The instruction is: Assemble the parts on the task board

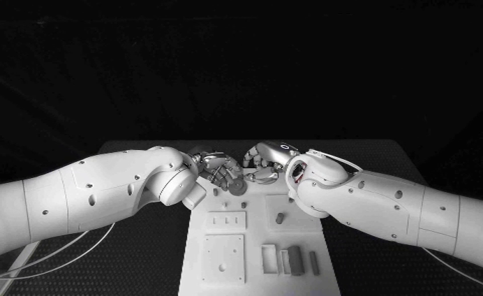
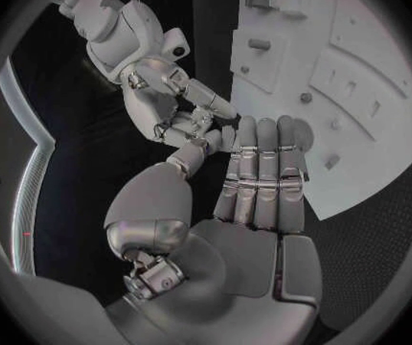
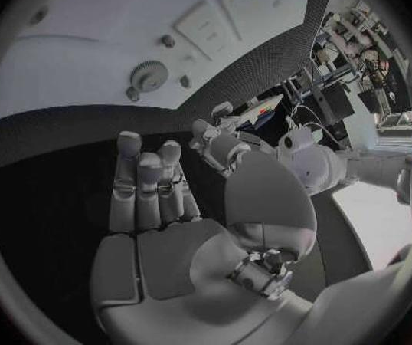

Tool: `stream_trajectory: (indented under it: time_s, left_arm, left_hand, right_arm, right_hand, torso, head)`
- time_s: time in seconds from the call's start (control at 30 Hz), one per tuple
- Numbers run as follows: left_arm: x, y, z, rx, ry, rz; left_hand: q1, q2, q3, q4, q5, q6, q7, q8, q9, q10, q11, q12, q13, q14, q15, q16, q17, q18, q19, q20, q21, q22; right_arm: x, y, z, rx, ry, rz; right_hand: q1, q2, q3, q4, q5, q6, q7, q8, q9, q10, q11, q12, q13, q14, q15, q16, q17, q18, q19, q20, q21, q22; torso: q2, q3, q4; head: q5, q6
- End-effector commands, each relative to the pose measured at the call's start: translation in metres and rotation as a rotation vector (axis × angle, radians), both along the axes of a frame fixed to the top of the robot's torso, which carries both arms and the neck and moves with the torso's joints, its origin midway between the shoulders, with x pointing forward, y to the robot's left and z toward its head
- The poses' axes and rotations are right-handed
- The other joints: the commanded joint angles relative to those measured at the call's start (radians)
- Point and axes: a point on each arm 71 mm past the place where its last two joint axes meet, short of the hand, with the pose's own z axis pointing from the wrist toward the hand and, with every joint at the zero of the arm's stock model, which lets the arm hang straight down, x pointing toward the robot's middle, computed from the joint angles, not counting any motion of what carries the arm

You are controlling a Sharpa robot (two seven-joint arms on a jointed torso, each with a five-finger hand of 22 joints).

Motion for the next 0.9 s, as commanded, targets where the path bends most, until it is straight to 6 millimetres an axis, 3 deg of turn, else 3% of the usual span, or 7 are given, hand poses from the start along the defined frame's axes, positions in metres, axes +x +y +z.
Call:
stream_trajectory:
  time_s: [0.03, 0.23, 0.4, 0.57, 0.77, 0.9]
  left_arm:
    - [0.000, 0.003, -0.001, 0.028, 0.010, -0.003]
    - [-0.003, 0.008, -0.006, 0.159, 0.045, -0.119]
    - [-0.006, 0.013, -0.010, 0.254, 0.074, -0.172]
    - [-0.013, 0.020, -0.021, 0.371, 0.107, -0.215]
    - [-0.013, 0.027, -0.028, 0.455, 0.107, -0.185]
    - [-0.010, 0.025, -0.028, 0.475, 0.098, -0.179]
  left_hand:
    - [0.003, 0.013, 0.004, -0.003, -0.012, 0.046, -0.042, 0.004, 0.084, 0.013, -0.018, 0.004, 0.002, -0.001, -0.001, 0.006, 0.001, -0.014, 0.003, -0.003, 0.005, 0.002]
    - [0.004, 0.016, 0.006, -0.003, -0.036, 0.041, -0.039, -0.002, 0.088, 0.007, -0.016, 0.003, 0.004, -0.007, 0.000, 0.007, -0.002, -0.014, -0.001, -0.001, 0.002, 0.008]
    - [0.003, 0.017, 0.006, -0.002, -0.038, 0.042, -0.039, -0.002, 0.089, 0.007, -0.016, 0.003, 0.005, -0.007, 0.000, 0.007, -0.002, -0.014, 0.000, -0.001, 0.002, 0.009]
    - [0.002, 0.017, 0.007, -0.003, -0.026, 0.046, -0.041, -0.001, 0.095, 0.013, -0.019, 0.008, 0.009, 0.000, -0.003, 0.012, -0.005, -0.013, 0.009, -0.005, 0.007, 0.017]
    - [0.001, 0.021, 0.003, -0.004, -0.020, 0.050, -0.045, 0.007, 0.116, 0.017, -0.026, 0.033, 0.025, 0.008, -0.009, 0.037, -0.010, -0.012, 0.017, -0.011, 0.019, 0.043]
    - [-0.002, 0.022, 0.002, -0.003, -0.019, 0.049, -0.047, 0.016, 0.130, 0.013, -0.029, 0.051, 0.036, 0.007, -0.011, 0.056, -0.012, -0.013, 0.017, -0.013, 0.023, 0.058]
  right_arm:
    - [0.002, -0.007, 0.003, 0.048, -0.026, 0.005]
    - [0.008, -0.028, 0.004, 0.078, -0.045, -0.046]
    - [0.018, -0.047, 0.007, 0.099, -0.057, -0.098]
    - [0.038, -0.070, 0.021, 0.190, -0.008, -0.199]
    - [0.061, -0.096, 0.044, 0.309, 0.006, -0.304]
    - [0.068, -0.106, 0.050, 0.332, 0.010, -0.336]
  right_hand:
    - [-0.001, -0.014, -0.002, 0.004, 0.001, -0.006, 0.011, -0.005, -0.002, -0.008, -0.002, -0.004, -0.002, -0.005, 0.001, -0.004, -0.001, 0.010, -0.007, -0.002, -0.004, 0.008]
    - [0.007, -0.016, -0.002, 0.007, 0.001, -0.008, 0.012, -0.006, -0.004, -0.012, -0.001, -0.006, -0.005, -0.010, 0.003, -0.005, -0.003, 0.012, -0.011, 0.002, -0.007, 0.009]
    - [0.020, -0.009, -0.001, 0.005, 0.001, -0.006, 0.012, -0.005, -0.004, -0.012, -0.001, -0.005, -0.008, -0.011, 0.003, -0.003, -0.004, 0.012, -0.010, 0.003, -0.007, 0.011]
    - [0.020, 0.011, -0.006, 0.013, 0.000, -0.003, 0.012, -0.004, -0.005, -0.012, -0.001, -0.003, -0.011, -0.011, 0.003, -0.002, -0.006, 0.012, -0.010, 0.005, -0.008, 0.012]
    - [-0.004, 0.012, -0.024, 0.028, -0.001, -0.006, 0.013, -0.006, -0.008, -0.011, 0.000, -0.001, -0.014, -0.010, 0.003, 0.000, -0.007, 0.012, -0.008, 0.008, -0.009, 0.013]
    - [-0.028, 0.009, -0.051, 0.034, -0.002, -0.008, 0.013, -0.007, -0.009, -0.010, 0.000, 0.003, -0.016, -0.009, 0.003, 0.004, -0.008, 0.012, -0.007, 0.006, -0.009, 0.015]
  torso:
    - [0.001, 0.0007, -0.0001]
    - [0.001, 0.0007, 0.0003]
    - [0.000, 0.0016, -0.0031]
    - [0.001, 0.0021, 0.0005]
    - [-0.001, 0.0033, 0.0023]
    - [-0.005, 0.0056, 0.0017]
  head:
    - [0.000, 0.001]
    - [0.000, 0.000]
    - [0.001, -0.001]
    - [0.003, -0.005]
    - [0.012, -0.013]
    - [0.014, -0.027]
